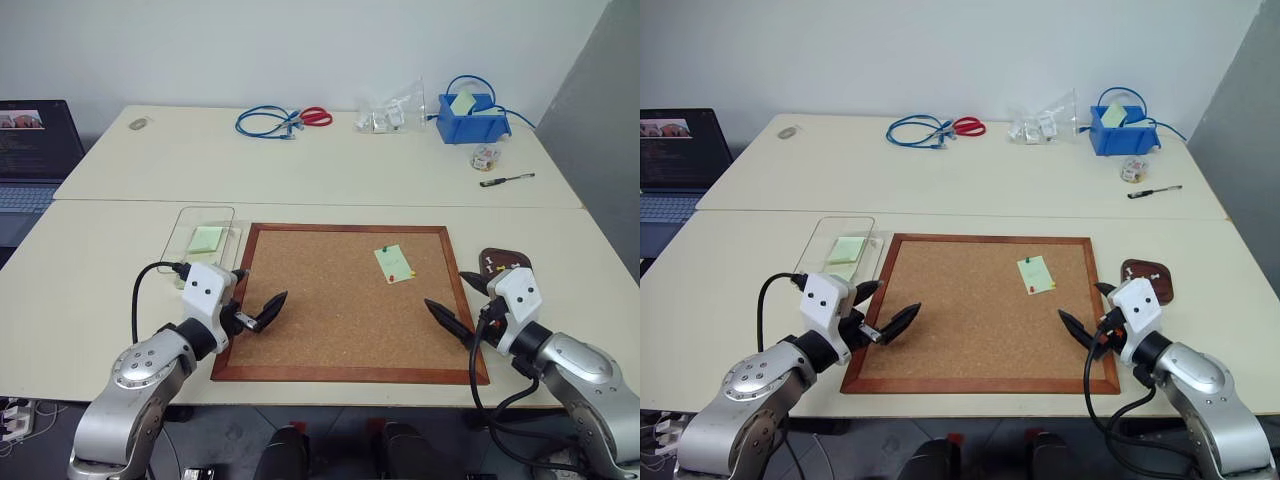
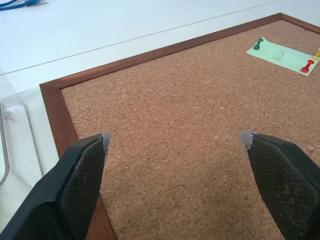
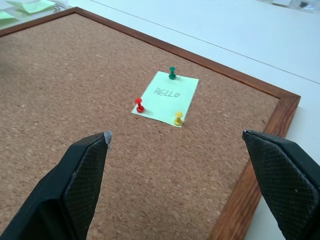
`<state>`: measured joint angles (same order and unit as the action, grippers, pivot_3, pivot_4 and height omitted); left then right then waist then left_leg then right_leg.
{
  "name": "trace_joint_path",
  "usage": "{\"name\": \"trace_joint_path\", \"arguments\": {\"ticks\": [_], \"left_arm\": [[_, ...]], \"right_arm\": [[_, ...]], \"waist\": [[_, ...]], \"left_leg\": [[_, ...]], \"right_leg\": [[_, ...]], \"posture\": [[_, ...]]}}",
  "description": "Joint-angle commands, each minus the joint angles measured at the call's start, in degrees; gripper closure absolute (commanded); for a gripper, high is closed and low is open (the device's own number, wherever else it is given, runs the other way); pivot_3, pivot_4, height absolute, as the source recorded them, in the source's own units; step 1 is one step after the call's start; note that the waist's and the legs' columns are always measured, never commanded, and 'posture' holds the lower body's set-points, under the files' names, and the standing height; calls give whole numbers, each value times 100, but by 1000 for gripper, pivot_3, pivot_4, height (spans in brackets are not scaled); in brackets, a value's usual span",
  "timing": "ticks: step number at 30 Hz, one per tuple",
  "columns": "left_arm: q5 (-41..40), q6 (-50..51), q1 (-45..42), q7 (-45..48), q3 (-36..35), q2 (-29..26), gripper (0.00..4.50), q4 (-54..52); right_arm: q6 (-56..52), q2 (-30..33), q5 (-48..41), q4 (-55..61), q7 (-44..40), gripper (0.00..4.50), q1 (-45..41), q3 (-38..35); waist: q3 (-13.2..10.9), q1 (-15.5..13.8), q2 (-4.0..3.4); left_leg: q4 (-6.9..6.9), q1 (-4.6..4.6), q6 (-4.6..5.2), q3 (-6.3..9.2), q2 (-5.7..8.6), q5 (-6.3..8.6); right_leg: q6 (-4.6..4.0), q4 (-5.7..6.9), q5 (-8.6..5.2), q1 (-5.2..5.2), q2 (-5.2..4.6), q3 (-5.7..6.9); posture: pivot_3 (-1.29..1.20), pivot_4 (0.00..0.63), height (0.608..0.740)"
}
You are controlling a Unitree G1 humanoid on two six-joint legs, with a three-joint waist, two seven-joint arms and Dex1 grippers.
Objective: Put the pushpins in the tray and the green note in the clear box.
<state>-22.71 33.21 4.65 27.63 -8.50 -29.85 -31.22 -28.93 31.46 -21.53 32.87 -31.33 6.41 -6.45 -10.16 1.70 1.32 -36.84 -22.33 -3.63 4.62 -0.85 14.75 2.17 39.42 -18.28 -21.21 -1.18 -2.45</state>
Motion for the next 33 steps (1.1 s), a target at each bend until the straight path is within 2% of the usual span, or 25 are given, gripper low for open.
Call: {"name": "trace_joint_path", "arguments": {"ticks": [1,13,26,33], "left_arm": [[-201,39,-57,84,-72,-9,10,-186],[-104,-406,168,789,202,-471,10,-429],[-315,-460,538,817,-283,-458,10,-508],[-273,-509,337,864,-208,-519,10,-392]], "right_arm": [[-90,92,-174,344,-94,0,-20,-69],[-234,86,-217,377,-17,0,-92,-112],[-221,28,-301,585,109,0,272,-315],[-179,21,-225,459,140,0,121,-176]], "waist": [[0,0,0],[0,0,0],[-1,10,-2],[-1,-1,-1]], "left_leg": [[0,0,0,0,0,0],[0,0,0,-1,0,0],[1,1,0,-3,-1,0],[0,0,0,-1,-1,0]], "right_leg": [[0,0,0,0,0,0],[0,-1,0,0,0,-1],[0,-1,0,0,0,-4],[0,-1,0,0,0,-2]], "posture": [[0,150,740],[0,150,740],[0,150,740],[0,150,740]]}}
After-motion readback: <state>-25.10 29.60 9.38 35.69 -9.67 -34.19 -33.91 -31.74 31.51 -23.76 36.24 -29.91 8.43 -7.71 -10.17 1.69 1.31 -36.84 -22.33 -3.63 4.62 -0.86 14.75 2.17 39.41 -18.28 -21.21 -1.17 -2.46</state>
